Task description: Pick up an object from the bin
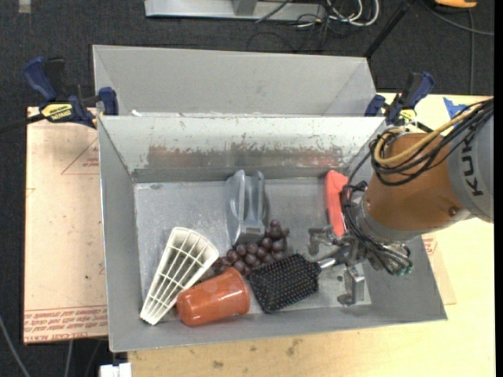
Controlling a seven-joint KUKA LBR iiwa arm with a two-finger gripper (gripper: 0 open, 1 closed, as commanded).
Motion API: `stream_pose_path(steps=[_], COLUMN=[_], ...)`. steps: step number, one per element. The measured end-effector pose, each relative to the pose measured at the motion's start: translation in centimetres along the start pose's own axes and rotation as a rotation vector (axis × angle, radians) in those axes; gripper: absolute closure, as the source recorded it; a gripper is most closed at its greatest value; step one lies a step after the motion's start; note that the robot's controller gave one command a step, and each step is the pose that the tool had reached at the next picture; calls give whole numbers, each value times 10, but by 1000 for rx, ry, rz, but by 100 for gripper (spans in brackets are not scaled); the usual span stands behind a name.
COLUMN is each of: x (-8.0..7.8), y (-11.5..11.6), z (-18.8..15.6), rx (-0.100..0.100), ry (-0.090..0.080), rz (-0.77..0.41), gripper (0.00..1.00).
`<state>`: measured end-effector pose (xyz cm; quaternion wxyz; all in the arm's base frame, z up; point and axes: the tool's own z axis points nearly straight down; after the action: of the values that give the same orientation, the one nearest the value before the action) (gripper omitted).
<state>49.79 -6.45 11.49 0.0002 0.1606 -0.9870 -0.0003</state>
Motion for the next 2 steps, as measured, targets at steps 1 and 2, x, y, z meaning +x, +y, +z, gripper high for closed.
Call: stream_pose_path(steps=[1,2], x=[0,-20], y=[0,29], z=[0,30], rx=[0,2], ry=[-1,-4], rz=[0,-4], gripper=[0,0])
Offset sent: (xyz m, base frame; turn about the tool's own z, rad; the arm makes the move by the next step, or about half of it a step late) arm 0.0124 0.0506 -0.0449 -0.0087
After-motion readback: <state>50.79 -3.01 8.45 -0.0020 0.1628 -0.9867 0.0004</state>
